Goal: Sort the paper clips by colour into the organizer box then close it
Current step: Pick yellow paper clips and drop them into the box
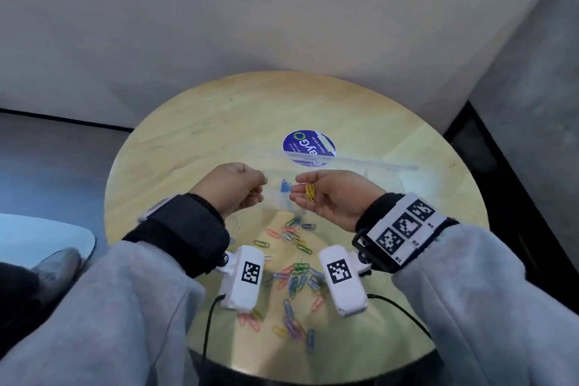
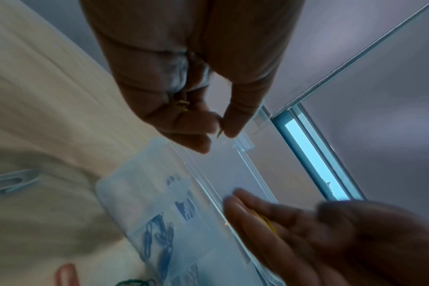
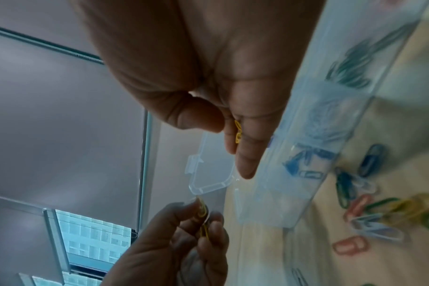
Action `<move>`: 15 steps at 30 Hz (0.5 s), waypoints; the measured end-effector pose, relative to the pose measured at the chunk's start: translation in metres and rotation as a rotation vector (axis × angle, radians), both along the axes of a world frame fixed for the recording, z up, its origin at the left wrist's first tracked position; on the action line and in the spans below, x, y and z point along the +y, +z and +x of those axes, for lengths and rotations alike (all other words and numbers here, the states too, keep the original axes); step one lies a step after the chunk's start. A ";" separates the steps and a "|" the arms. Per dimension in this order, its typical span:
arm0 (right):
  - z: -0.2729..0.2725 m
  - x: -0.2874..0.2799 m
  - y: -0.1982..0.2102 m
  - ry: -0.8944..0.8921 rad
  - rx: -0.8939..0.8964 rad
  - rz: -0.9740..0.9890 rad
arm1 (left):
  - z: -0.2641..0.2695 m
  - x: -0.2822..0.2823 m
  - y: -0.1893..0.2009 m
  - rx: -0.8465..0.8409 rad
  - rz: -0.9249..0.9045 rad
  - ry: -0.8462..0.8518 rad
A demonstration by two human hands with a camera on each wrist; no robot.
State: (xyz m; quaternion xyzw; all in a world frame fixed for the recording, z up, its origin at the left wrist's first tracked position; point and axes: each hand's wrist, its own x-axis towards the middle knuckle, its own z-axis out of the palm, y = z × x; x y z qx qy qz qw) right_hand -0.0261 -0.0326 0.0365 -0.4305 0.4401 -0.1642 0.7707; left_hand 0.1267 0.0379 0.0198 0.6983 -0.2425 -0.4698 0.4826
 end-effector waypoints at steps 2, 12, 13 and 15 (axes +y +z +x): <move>0.017 -0.003 0.002 -0.026 -0.020 0.000 | 0.006 -0.003 -0.001 0.054 -0.017 0.009; 0.051 -0.006 -0.015 -0.122 -0.103 0.035 | 0.020 -0.012 -0.009 0.355 -0.181 0.052; 0.050 -0.005 -0.015 -0.115 -0.098 0.030 | 0.018 -0.012 -0.008 0.371 -0.190 0.033; 0.044 -0.005 -0.015 -0.080 -0.072 -0.005 | 0.014 -0.012 -0.005 0.390 -0.192 0.004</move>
